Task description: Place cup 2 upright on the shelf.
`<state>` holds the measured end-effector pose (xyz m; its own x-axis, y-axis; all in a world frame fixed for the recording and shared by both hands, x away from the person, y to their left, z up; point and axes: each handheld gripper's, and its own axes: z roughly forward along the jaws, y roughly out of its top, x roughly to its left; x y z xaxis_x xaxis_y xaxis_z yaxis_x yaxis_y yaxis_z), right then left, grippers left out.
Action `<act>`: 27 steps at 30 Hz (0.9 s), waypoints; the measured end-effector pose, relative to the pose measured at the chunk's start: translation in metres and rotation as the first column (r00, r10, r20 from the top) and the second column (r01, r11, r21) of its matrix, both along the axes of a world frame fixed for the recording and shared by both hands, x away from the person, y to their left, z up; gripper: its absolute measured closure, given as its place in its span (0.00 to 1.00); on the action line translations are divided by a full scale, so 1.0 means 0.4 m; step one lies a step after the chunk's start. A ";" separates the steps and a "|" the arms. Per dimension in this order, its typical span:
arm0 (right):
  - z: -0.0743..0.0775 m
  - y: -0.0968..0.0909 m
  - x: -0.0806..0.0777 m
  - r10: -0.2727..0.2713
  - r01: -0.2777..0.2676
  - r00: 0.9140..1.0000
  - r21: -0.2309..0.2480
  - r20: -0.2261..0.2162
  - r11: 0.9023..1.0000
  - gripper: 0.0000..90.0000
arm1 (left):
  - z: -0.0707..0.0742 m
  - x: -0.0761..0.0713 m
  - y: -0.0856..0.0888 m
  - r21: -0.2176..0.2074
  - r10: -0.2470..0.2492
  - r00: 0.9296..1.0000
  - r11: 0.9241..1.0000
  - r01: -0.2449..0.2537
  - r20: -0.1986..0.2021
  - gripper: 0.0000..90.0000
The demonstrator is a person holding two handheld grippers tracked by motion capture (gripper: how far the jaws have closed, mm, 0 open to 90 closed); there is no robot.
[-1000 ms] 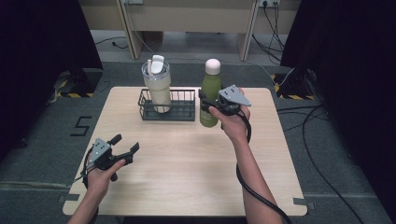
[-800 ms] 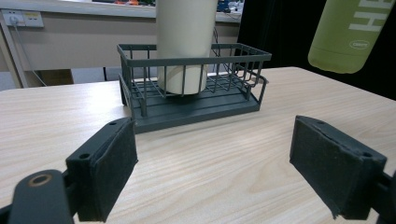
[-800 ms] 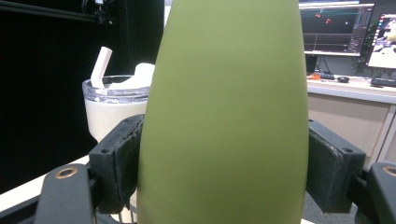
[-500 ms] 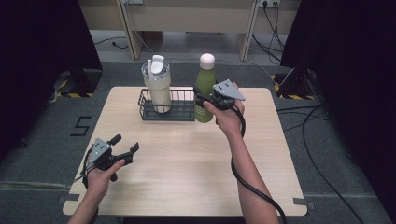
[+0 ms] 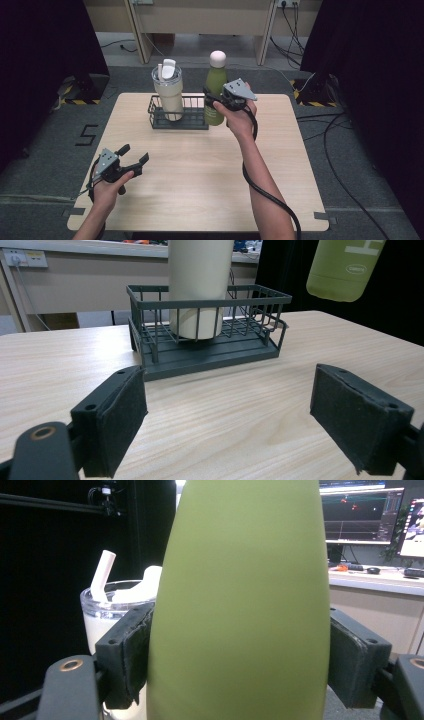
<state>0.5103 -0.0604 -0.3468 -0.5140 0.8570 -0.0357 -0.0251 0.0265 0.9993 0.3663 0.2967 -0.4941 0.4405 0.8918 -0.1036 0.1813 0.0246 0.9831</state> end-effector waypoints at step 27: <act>0.030 0.061 0.078 -0.011 0.011 1.000 0.004 -0.009 1.000 0.26 | -0.002 -0.001 -0.001 -0.003 -0.002 1.000 1.000 0.002 -0.003 0.16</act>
